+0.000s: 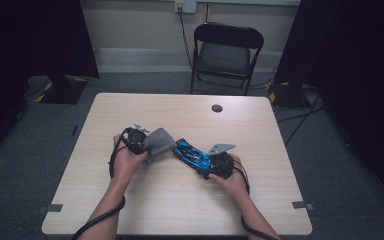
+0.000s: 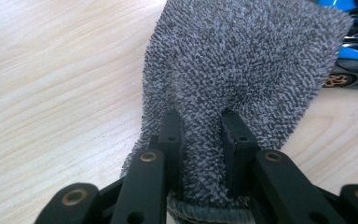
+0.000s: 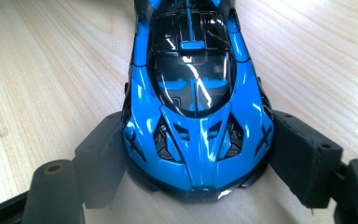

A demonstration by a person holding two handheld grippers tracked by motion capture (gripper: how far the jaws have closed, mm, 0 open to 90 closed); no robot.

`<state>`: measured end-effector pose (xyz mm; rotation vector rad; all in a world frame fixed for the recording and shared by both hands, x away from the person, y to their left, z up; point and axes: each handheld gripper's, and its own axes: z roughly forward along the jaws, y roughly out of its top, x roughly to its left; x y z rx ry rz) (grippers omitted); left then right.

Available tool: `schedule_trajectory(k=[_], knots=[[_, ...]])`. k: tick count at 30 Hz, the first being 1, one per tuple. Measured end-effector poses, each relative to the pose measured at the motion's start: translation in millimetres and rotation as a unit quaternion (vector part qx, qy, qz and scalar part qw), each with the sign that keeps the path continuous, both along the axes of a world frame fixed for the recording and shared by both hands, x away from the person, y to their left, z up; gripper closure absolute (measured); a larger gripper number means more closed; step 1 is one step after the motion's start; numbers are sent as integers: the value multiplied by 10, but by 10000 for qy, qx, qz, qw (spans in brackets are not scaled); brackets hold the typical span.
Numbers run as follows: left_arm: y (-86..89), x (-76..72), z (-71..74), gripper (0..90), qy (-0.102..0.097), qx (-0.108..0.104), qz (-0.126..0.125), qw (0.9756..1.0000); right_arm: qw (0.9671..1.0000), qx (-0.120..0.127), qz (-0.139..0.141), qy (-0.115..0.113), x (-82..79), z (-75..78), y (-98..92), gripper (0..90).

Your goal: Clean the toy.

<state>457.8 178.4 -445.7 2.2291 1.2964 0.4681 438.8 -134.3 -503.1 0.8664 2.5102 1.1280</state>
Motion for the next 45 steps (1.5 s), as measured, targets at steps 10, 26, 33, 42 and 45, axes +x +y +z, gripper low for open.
schedule_trajectory(k=[10, 26, 33, 42, 45], knots=[[-139, -151, 208, 729, -263, -313, -323, 9986, 10000, -1, 6, -7, 2, -1, -1, 245], [-685, -324, 216, 727, -242, -377, -1101, 9929, 10000, 3, 2, -4, 1, -1, -1, 245], [-851, -374, 138, 727, -225, -168, -1202, 9924, 10000, 2, 3, -4, 1, 0, -1, 245], [-1065, -406, 52, 726, -176, 75, -1377, 9903, 10000, 0, 2, -2, 1, 0, -1, 245], [-1127, -423, 22, 726, -153, 109, -1466, 9890, 10000, -3, 3, -3, 0, 0, -1, 245]])
